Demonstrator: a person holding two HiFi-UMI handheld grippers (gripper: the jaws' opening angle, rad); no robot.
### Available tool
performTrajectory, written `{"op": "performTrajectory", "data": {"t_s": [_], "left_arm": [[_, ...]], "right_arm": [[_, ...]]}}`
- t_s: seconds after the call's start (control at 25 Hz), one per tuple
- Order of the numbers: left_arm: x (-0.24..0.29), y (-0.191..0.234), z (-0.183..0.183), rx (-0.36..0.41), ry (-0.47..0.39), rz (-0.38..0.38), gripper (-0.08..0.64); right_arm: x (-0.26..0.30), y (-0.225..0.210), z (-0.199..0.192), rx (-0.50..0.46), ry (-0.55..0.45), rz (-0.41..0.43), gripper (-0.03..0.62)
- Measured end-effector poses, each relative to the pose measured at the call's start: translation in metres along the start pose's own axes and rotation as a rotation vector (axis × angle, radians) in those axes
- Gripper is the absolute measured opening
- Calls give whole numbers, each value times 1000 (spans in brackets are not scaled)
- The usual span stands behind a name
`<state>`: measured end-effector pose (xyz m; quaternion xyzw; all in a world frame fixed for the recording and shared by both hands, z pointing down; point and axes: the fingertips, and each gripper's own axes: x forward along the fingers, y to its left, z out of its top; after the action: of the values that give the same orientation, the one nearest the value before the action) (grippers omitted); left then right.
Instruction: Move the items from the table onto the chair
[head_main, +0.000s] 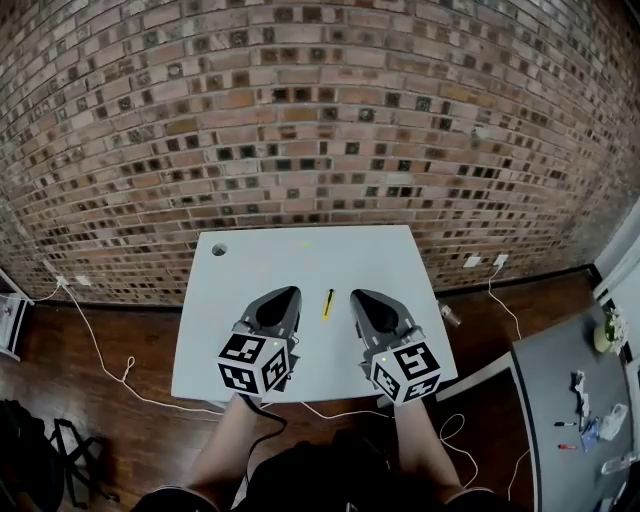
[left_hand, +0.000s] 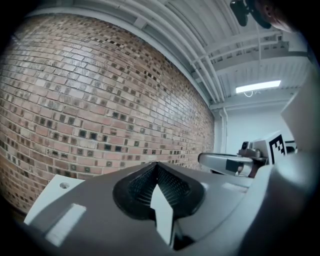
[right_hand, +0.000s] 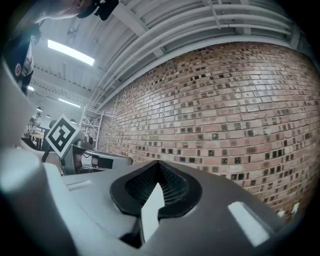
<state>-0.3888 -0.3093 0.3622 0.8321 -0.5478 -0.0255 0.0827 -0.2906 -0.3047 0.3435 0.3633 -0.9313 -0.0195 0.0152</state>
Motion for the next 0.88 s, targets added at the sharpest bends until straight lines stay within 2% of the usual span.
{"op": "performTrajectory", "data": {"t_s": [0.48,0.88], "left_arm": [[2,12,-5,-19,-4,27,11],[22,24,-20,-12,37,55,11]], "right_arm": [[9,-1,-6,18,8,4,2],[15,-14,-13,26,23,-4,2]]}}
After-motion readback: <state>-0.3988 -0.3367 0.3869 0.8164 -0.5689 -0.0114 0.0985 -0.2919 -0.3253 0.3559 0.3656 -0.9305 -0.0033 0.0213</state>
